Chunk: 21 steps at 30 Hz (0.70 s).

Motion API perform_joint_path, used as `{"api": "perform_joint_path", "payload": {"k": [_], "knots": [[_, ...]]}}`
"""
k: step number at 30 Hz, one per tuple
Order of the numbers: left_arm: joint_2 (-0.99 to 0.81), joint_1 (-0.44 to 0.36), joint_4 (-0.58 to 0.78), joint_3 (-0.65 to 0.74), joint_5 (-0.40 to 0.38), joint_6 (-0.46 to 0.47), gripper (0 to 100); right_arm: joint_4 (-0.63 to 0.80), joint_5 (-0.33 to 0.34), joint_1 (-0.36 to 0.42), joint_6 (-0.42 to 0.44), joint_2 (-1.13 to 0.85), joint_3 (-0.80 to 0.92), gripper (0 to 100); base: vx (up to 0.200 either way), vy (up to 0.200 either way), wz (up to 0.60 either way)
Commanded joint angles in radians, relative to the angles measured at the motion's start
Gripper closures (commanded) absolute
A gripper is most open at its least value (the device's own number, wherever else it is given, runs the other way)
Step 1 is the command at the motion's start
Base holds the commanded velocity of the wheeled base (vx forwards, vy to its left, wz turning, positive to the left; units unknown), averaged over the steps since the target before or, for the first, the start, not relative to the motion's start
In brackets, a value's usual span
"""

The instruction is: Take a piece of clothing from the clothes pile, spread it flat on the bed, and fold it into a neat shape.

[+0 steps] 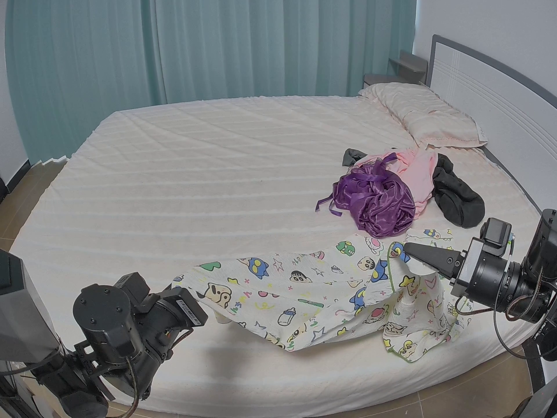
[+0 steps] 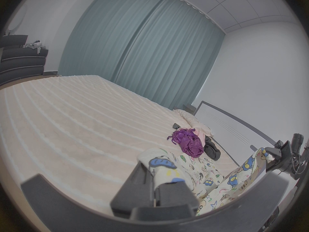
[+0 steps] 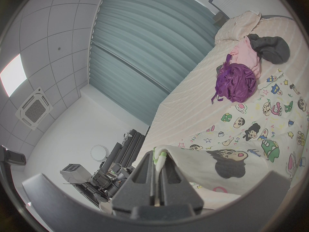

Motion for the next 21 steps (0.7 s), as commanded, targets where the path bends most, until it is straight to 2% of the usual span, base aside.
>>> {"api": "perform_joint_path", "payload": {"k": [1,19,21], "knots": [[0.003,0.0,-0.018,0.0,0.0,-0.001,100,0.0,0.001,-0.001,0.0,0.0,0.0,100,0.0,0.2,0.0],[0.009,-0.002,-0.018,0.002,-0.001,-0.004,100,0.0,0.001,-0.006,0.0,0.003,0.0,100,0.0,0.2,0.0],[0.009,-0.002,-0.018,0.002,-0.001,-0.007,100,0.0,0.001,-0.006,0.0,0.003,0.0,100,0.0,0.0,0.0]]}}
